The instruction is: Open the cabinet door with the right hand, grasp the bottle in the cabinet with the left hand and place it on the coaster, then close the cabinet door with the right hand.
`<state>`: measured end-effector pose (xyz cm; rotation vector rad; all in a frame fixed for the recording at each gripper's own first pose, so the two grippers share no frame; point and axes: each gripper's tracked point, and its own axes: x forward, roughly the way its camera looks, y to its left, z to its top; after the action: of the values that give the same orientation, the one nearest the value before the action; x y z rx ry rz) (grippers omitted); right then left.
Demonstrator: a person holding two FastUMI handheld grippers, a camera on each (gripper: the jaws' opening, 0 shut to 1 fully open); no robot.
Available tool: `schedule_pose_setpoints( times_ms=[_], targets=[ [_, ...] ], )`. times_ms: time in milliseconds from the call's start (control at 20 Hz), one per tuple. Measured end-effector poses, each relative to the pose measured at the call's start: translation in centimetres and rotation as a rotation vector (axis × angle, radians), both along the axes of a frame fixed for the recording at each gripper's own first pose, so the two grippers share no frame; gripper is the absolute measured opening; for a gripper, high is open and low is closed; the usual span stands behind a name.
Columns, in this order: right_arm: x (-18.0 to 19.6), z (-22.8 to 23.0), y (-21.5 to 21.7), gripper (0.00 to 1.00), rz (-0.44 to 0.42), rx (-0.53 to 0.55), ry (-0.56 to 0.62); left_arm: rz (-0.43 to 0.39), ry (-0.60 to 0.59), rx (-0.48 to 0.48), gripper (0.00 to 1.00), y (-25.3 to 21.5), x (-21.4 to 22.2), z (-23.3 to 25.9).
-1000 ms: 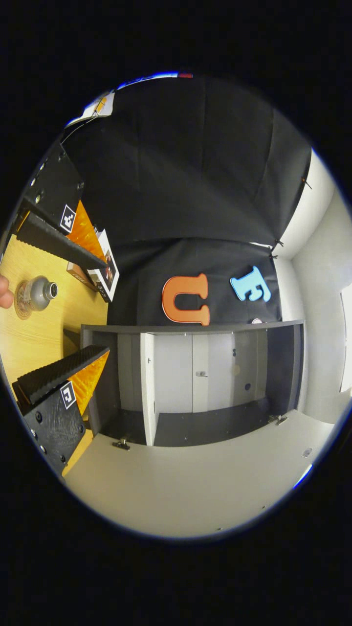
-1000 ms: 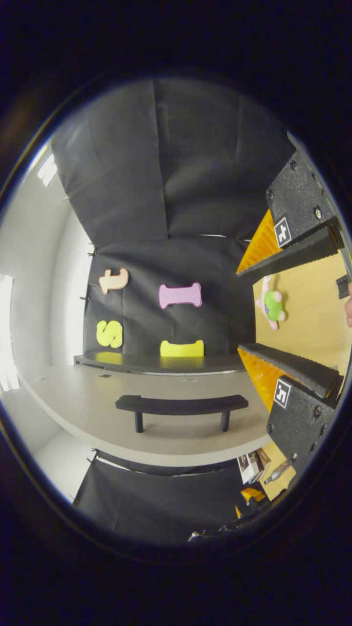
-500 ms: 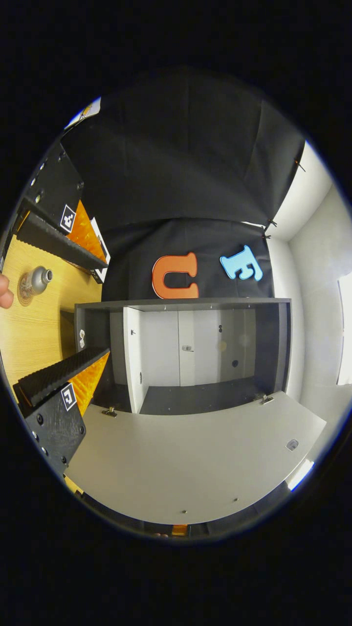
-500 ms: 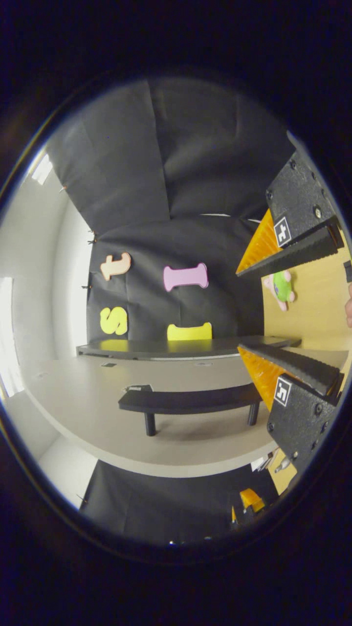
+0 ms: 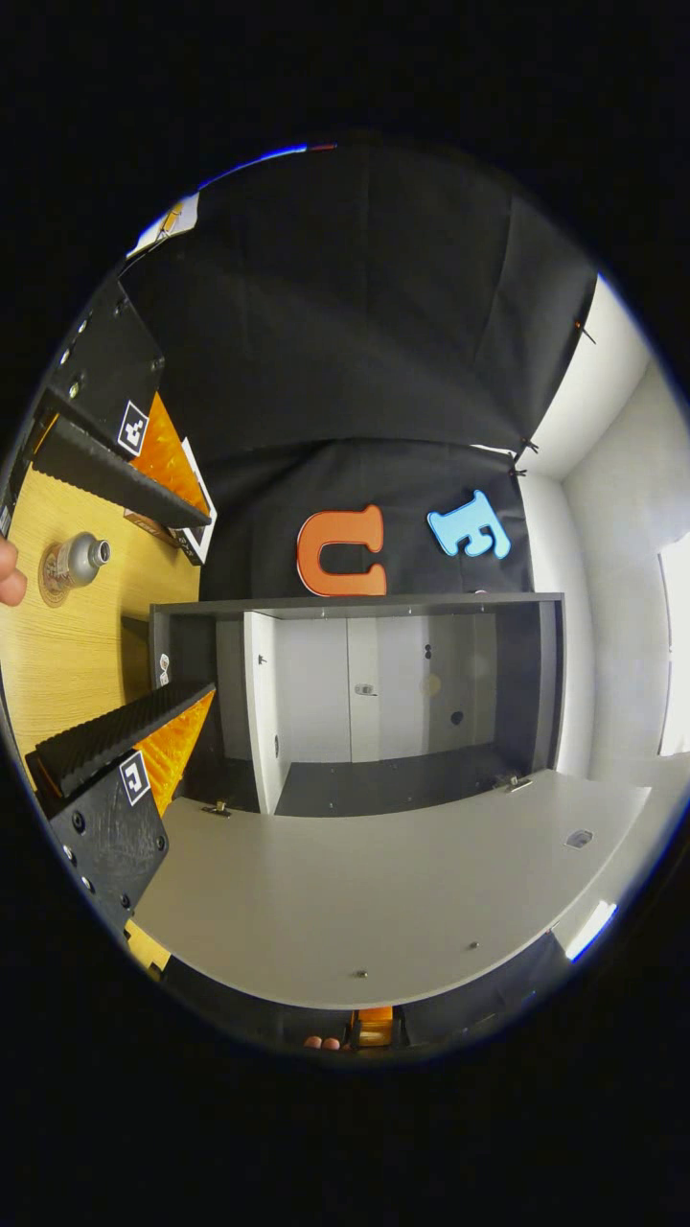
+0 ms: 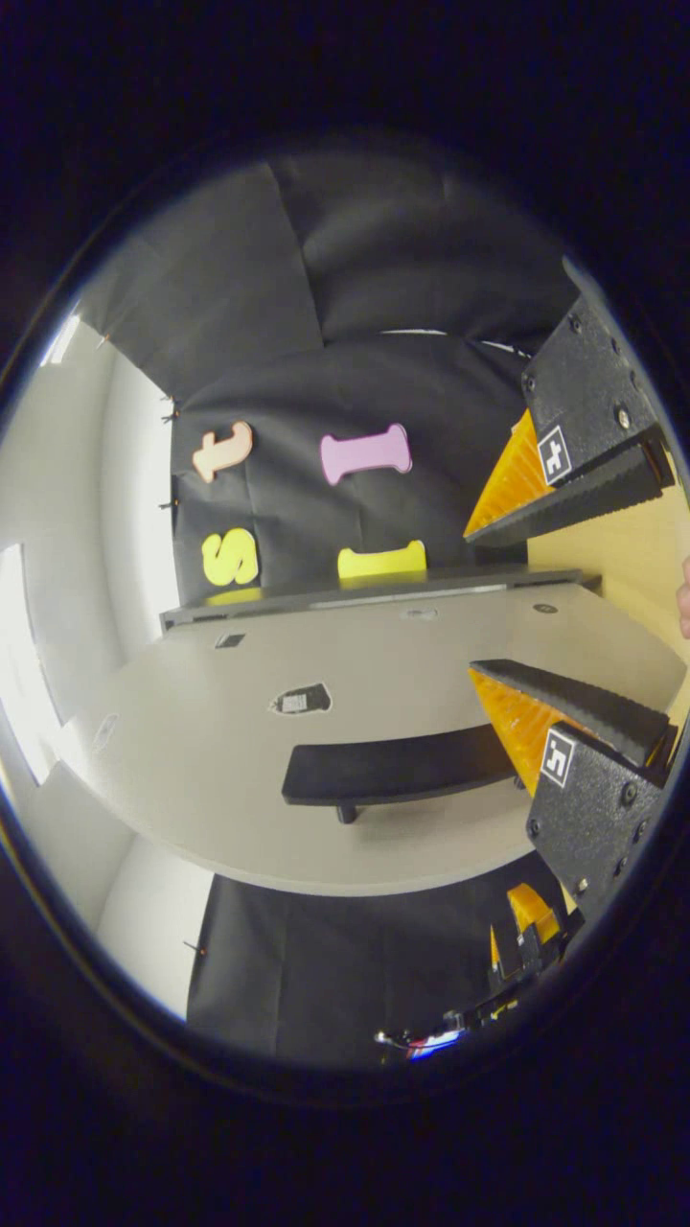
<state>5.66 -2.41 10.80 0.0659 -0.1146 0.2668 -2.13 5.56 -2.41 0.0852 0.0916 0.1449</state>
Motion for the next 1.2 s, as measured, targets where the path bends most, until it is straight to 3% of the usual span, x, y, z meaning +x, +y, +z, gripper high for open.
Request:
schedule_pose_setpoints(
  times_ms=[100,150,200,350,650,950,1200],
  targets=[
    [0.0,0.0,2.5,0.74,0.028,-0.036,-0.011,0.002,0.004,-0.005,0.95,0.2,-0.2,-0.2],
    [0.1,0.0,3.7,0.78,0.048,-0.053,-0.015,0.001,0.005,-0.008,0.95,0.4,-0.3,-0.3],
    [0.3,-0.1,5.3,0.74,0.073,-0.064,-0.019,-0.004,0.007,-0.012,0.95,0.5,-0.3,-0.5],
    [1.3,-0.5,9.5,0.78,0.155,-0.068,-0.004,-0.005,0.010,-0.019,0.95,0.9,-0.4,-0.8],
    [6.5,-0.3,17.1,0.79,0.229,-0.091,-0.004,0.020,0.017,-0.028,0.96,2.5,-0.5,-0.9],
    [10.7,-1.8,24.4,0.77,0.227,-0.146,-0.007,0.071,0.028,-0.022,0.95,4.7,-1.2,-1.6],
    [13.5,-3.1,24.3,0.82,0.164,-0.142,-0.014,0.103,0.023,-0.028,0.96,5.9,-1.8,-1.9]
  ],
)
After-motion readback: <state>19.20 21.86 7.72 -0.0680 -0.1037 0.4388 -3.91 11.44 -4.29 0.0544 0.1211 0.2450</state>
